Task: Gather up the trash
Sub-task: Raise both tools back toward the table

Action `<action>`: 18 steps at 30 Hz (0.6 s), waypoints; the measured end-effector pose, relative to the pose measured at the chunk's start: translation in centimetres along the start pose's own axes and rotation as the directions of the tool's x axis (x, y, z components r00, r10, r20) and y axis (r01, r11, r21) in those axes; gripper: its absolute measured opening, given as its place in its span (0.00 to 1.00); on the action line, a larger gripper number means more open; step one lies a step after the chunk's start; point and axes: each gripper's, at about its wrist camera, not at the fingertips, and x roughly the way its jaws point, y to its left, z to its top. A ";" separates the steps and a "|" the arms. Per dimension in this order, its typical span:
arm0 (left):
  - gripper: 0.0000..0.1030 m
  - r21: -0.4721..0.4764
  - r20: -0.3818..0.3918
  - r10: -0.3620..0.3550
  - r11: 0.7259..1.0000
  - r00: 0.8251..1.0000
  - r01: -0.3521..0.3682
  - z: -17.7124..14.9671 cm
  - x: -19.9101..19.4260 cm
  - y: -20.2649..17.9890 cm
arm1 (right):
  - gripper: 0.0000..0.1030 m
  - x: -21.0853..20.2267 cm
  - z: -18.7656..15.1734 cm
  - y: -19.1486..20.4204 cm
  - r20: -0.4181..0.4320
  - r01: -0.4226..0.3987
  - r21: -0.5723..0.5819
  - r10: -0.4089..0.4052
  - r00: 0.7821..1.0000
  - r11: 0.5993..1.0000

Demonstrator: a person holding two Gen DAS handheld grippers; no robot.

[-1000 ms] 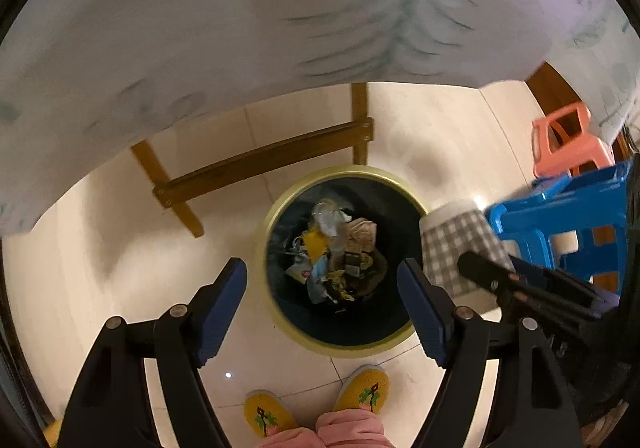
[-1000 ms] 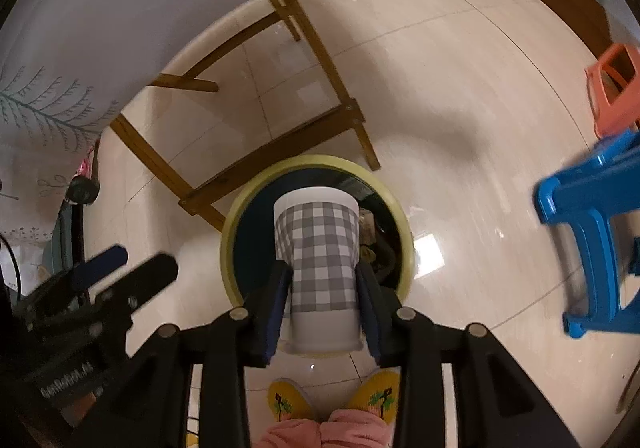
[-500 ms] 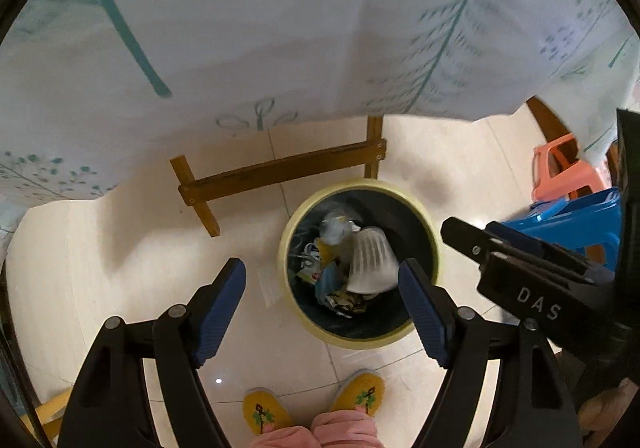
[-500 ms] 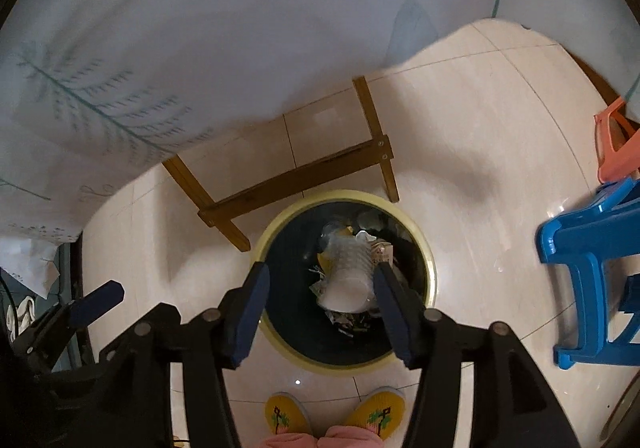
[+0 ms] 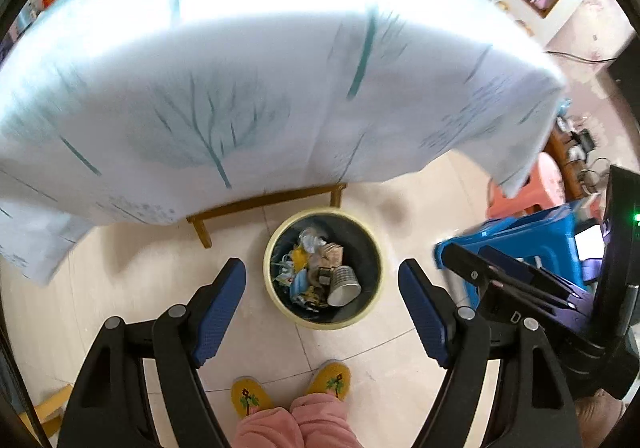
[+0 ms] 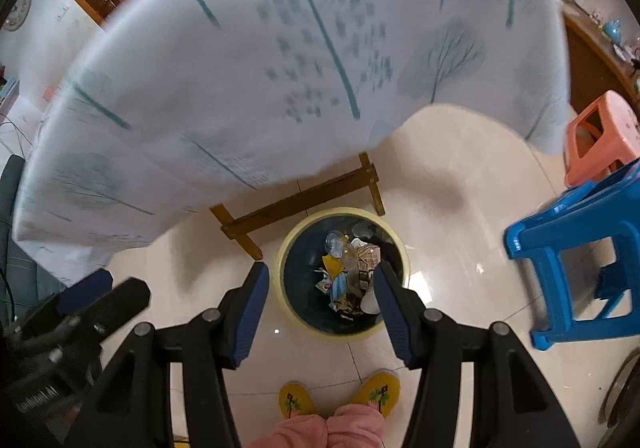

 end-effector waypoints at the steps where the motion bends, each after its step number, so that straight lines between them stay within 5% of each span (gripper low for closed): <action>1: 0.75 0.007 0.007 -0.003 1.000 1.000 0.003 0.3 -1.1 -0.2 | 0.53 -1.0 0.2 0.1 0.002 -0.002 0.004 0.002 1.000 1.000; 9: 0.75 0.064 0.060 -0.032 0.998 0.998 0.029 3.6 -10.5 -1.6 | 0.53 -11.7 1.6 2.6 0.077 -0.021 -0.002 0.022 0.997 1.000; 18: 0.75 0.066 0.110 -0.076 0.995 0.991 0.069 6.7 -17.5 -2.7 | 0.53 -19.2 3.2 5.4 0.169 -0.017 -0.111 0.036 0.985 0.994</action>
